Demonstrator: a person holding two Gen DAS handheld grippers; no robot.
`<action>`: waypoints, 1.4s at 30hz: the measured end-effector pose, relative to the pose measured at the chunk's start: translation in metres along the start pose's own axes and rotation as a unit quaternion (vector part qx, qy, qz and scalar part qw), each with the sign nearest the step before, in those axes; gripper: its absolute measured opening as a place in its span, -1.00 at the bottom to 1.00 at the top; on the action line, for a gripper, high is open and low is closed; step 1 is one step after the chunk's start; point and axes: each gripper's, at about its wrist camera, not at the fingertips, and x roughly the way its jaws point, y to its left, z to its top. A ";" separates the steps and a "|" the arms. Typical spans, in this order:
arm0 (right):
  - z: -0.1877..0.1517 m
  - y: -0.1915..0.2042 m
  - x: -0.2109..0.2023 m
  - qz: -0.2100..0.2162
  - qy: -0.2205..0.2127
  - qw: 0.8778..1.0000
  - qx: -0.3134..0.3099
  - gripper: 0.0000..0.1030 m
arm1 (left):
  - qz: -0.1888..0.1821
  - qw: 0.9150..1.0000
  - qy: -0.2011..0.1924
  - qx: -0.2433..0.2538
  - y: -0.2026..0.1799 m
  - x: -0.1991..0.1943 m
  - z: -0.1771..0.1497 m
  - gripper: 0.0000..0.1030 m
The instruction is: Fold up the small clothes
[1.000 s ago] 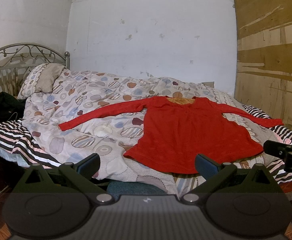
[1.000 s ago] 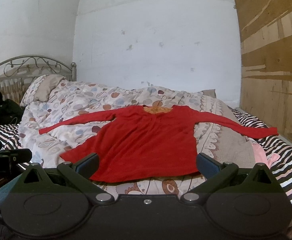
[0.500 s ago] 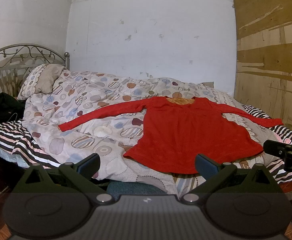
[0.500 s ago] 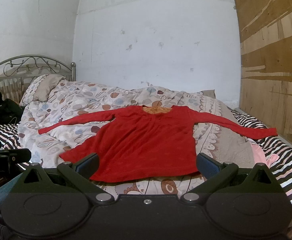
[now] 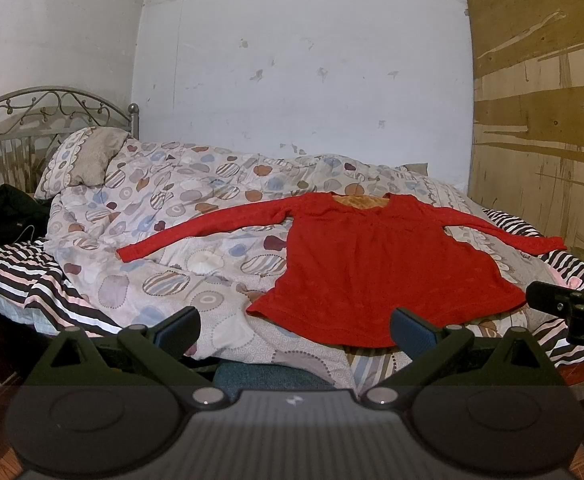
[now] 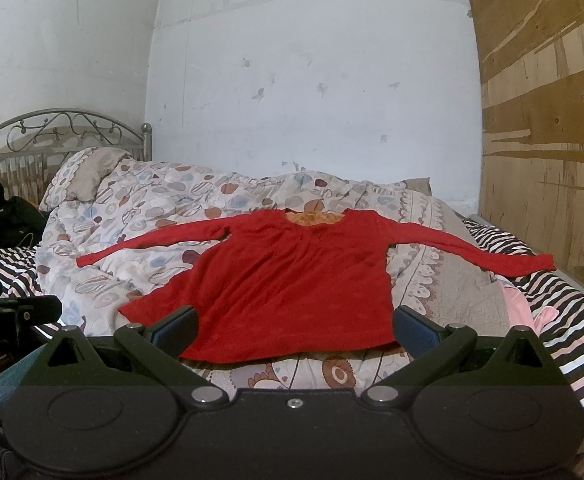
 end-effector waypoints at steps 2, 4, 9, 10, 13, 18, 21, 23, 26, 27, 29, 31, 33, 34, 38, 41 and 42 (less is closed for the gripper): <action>0.001 0.000 0.000 0.000 0.000 1.000 0.000 0.99 | 0.000 1.000 0.000 0.000 0.001 0.000 0.000 0.99; 0.000 0.000 0.000 0.000 0.000 1.000 -0.001 0.99 | 0.000 1.000 0.001 -0.001 0.001 0.000 0.000 0.99; 0.000 0.000 0.000 0.000 0.001 1.000 0.000 0.99 | 0.000 1.000 0.000 0.000 0.000 0.000 0.000 0.99; 0.000 0.000 0.000 0.000 0.001 1.000 0.000 0.99 | 0.000 1.000 0.000 0.000 0.000 0.000 0.000 0.99; 0.000 0.002 0.000 0.000 0.002 1.000 -0.001 0.99 | 0.000 1.000 0.000 0.000 0.000 0.000 0.000 0.99; -0.002 0.001 -0.001 0.001 -0.001 1.000 -0.004 0.99 | 0.000 1.000 0.001 0.000 0.000 0.000 0.000 0.99; -0.002 0.001 -0.001 -0.001 -0.001 1.000 -0.004 0.99 | 0.001 1.000 0.002 0.000 0.000 0.001 -0.002 0.99; -0.001 0.001 0.000 -0.004 0.002 1.000 -0.004 0.99 | 0.001 1.000 0.003 0.000 0.000 0.001 -0.001 0.99; 0.000 0.001 0.002 -0.014 0.009 1.000 -0.004 0.99 | 0.005 1.000 0.028 0.005 -0.010 0.014 -0.007 0.99; 0.001 0.000 0.003 -0.020 0.016 1.000 -0.006 0.99 | 0.006 0.999 0.035 0.007 -0.011 0.016 -0.008 0.99; 0.001 -0.001 0.008 -0.036 0.031 0.999 -0.010 0.99 | 0.007 0.998 0.058 0.010 -0.011 0.025 -0.009 0.99; 0.002 -0.003 0.014 -0.048 0.057 0.997 -0.013 0.99 | 0.009 0.996 0.086 0.012 -0.011 0.034 -0.009 0.99; 0.002 -0.005 0.020 -0.059 0.086 0.995 -0.007 0.99 | 0.011 0.994 0.104 0.015 -0.010 0.042 -0.008 0.99; 0.003 -0.007 0.022 -0.061 0.097 0.993 -0.002 0.99 | 0.012 0.994 0.110 0.020 -0.011 0.045 -0.007 0.99; 0.004 -0.014 0.022 -0.064 0.108 0.992 0.013 0.99 | 0.013 0.991 0.129 0.024 -0.014 0.053 0.000 0.99; 0.009 -0.017 0.026 -0.063 0.111 0.992 0.016 0.99 | 0.007 0.990 0.138 0.008 -0.012 0.060 0.006 0.99; 0.012 -0.017 0.027 -0.062 0.111 0.992 0.016 0.99 | 0.005 0.990 0.140 0.004 -0.011 0.062 0.008 0.99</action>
